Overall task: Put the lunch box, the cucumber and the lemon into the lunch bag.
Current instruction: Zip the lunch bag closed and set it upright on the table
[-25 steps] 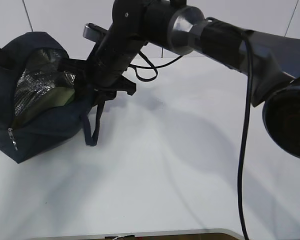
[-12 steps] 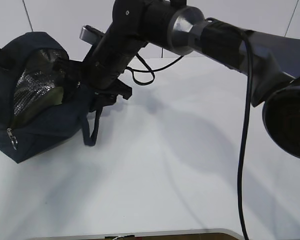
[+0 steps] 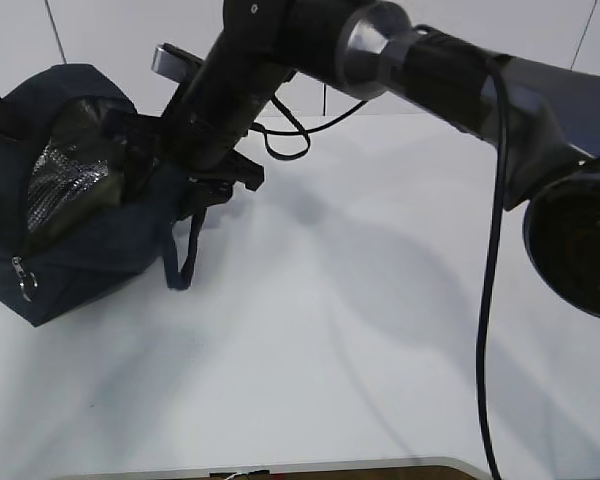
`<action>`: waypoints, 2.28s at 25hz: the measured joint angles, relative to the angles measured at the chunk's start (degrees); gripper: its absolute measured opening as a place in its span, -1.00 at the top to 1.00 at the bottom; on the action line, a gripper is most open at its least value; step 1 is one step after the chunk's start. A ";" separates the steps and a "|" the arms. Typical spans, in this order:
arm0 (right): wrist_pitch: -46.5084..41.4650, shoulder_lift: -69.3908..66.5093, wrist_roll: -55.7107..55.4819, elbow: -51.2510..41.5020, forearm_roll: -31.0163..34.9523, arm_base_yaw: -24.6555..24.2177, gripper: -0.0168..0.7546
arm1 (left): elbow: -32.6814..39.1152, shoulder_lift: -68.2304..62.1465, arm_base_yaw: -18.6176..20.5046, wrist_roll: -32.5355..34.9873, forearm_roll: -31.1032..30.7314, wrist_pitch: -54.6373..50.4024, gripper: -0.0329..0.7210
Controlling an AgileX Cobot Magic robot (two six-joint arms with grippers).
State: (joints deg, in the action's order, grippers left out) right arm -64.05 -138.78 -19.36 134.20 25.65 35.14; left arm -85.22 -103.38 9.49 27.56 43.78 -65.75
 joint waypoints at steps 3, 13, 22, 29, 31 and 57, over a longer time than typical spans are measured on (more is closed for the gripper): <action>-0.39 -0.05 0.11 2.89 -0.41 0.00 -0.36 | 0.00 0.00 0.00 0.00 -0.12 -0.10 0.95; -4.96 -0.05 -2.05 5.81 -6.60 0.00 -0.34 | 0.00 0.00 0.00 0.00 -0.13 -0.18 0.95; 2.38 -0.05 -2.31 5.91 -2.66 0.00 -0.33 | 0.00 0.00 0.00 0.00 -0.24 -0.32 0.95; 0.33 -0.05 -2.31 7.57 -2.74 0.00 -0.33 | 0.00 0.00 0.00 0.00 -0.24 -0.57 0.95; -2.55 -0.05 -2.31 9.66 -4.80 0.00 -0.33 | 0.00 0.00 0.00 0.00 -0.24 -0.64 0.95; -7.71 -0.30 -9.84 15.34 -20.70 0.00 -0.10 | 0.00 0.00 0.00 -1.31 -0.03 -0.46 0.95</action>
State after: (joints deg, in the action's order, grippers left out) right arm -71.76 -139.08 -29.20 149.55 4.96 35.14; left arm -85.22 -103.38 9.49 26.26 43.76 -66.21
